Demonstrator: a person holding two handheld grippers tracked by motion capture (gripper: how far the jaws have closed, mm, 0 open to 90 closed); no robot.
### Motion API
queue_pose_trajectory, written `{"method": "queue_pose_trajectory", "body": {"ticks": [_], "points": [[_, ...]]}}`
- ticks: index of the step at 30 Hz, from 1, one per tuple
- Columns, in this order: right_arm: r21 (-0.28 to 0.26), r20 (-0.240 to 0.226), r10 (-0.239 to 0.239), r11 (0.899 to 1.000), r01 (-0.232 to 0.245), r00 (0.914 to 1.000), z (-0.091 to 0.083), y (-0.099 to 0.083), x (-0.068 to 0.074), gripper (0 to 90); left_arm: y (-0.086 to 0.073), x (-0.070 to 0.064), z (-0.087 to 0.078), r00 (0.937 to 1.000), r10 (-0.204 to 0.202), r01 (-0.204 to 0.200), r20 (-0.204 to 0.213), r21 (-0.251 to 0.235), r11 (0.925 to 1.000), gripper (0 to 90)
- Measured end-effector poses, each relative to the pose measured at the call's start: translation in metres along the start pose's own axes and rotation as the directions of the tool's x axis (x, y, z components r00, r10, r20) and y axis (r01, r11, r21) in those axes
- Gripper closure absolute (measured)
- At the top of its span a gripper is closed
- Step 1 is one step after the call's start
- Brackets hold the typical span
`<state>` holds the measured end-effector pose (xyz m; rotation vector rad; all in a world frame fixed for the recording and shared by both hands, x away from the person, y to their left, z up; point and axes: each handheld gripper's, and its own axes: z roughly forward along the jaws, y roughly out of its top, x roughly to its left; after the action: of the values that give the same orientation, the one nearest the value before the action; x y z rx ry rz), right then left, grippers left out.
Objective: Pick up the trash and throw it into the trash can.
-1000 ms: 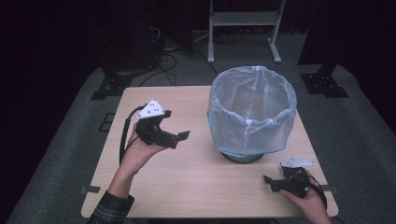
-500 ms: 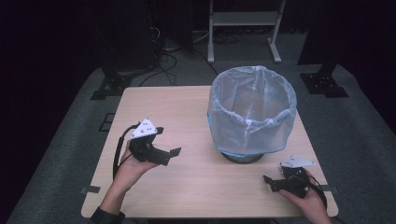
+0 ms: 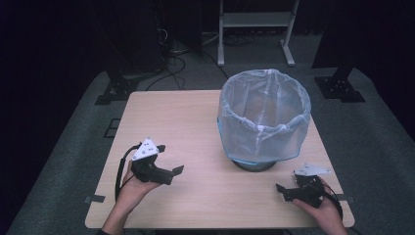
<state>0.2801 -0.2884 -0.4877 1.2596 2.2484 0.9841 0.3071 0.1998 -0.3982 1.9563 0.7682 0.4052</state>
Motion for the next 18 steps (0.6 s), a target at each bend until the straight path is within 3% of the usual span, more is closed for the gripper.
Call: {"method": "queue_pose_trajectory", "body": {"ticks": [12,18], "points": [[0.000,-0.001,0.001,1.000,-0.001,1.0000,0.000,0.000,0.000,10.0,-0.040,0.003,0.003,0.9992,-0.016,0.017,-0.037,0.028,0.9995,0.0],[0.000,-0.001,0.002,1.000,-0.002,1.0000,0.000,0.000,0.000,10.0,-0.061,0.006,0.004,0.9977,-0.014,0.019,-0.067,0.083,0.9964,0.0]]}}
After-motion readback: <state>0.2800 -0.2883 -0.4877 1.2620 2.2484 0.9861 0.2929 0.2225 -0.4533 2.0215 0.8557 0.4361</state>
